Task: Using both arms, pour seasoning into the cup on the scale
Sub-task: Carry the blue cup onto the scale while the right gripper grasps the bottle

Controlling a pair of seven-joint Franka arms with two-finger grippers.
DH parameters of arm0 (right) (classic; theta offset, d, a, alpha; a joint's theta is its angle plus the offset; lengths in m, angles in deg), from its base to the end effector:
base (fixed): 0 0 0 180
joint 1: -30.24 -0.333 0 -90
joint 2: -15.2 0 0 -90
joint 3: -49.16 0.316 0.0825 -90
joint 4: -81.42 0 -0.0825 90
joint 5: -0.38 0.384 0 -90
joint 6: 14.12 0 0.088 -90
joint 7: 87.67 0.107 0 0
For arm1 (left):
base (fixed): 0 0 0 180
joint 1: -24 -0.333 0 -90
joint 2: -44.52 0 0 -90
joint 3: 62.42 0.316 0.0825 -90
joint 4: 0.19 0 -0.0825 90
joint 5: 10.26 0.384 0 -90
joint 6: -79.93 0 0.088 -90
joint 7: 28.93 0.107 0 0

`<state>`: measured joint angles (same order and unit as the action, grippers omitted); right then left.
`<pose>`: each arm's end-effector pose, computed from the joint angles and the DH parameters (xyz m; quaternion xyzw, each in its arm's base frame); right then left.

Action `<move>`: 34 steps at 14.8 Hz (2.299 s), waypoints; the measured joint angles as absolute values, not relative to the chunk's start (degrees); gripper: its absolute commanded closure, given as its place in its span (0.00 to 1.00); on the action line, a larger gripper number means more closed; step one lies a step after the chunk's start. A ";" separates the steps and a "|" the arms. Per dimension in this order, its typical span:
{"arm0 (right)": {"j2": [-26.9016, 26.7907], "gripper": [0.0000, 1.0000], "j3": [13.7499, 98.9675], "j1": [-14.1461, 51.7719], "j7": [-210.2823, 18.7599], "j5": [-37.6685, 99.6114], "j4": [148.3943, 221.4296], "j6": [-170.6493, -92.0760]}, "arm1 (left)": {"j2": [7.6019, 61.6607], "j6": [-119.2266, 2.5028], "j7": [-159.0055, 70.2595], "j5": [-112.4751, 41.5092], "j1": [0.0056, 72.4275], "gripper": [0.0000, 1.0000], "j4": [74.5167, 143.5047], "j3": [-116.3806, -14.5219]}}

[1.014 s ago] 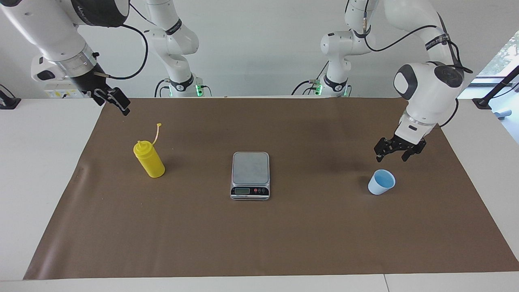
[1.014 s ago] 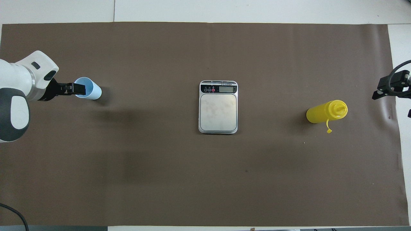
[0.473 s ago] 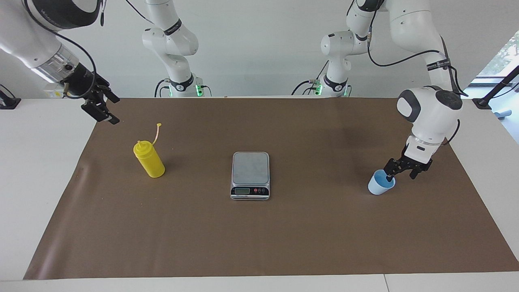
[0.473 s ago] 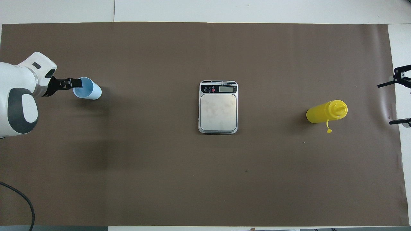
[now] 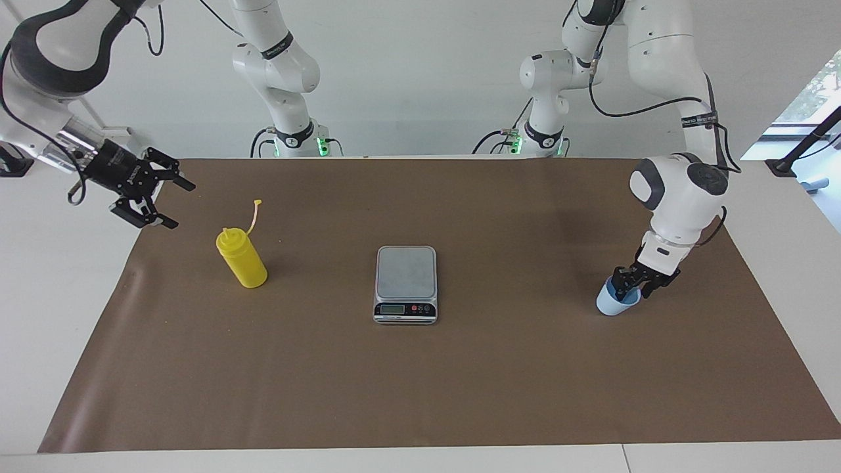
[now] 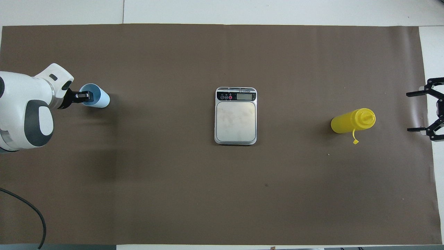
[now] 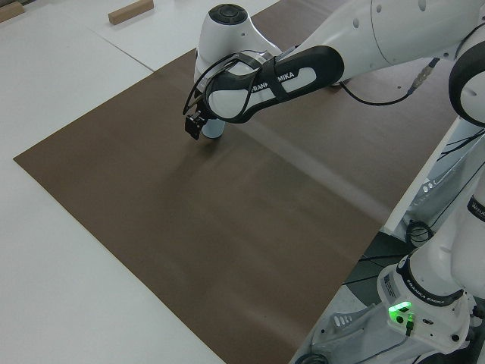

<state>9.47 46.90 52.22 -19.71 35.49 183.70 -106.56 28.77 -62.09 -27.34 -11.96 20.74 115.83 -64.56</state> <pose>0.5409 -0.1777 0.4899 -0.6167 0.7183 0.2296 0.2257 0.6120 0.0129 0.3310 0.9959 0.0079 0.0897 0.0130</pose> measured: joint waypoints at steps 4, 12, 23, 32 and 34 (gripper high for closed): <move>4.89 0.00 46.92 53.72 -18.56 41.73 184.92 -107.18 | 30.69 -60.59 -29.24 -11.96 22.09 1.00 115.78 -64.81; -6.89 0.00 46.98 60.05 -42.94 46.51 185.94 -102.94 | 39.49 -49.56 -44.96 -11.96 35.04 1.00 115.77 -65.42; -7.87 0.00 47.86 55.78 -45.67 48.43 189.94 -110.62 | 29.28 -47.49 -80.75 -6.40 60.11 1.00 101.39 -65.58; -7.77 0.00 47.93 52.80 -45.67 48.46 190.09 -112.06 | 20.31 -49.88 -86.61 -2.68 63.92 0.00 94.85 -65.38; -7.77 0.00 47.94 52.38 -45.67 48.73 190.12 -112.06 | 20.23 -51.66 -86.61 -2.68 63.95 0.00 95.71 -65.38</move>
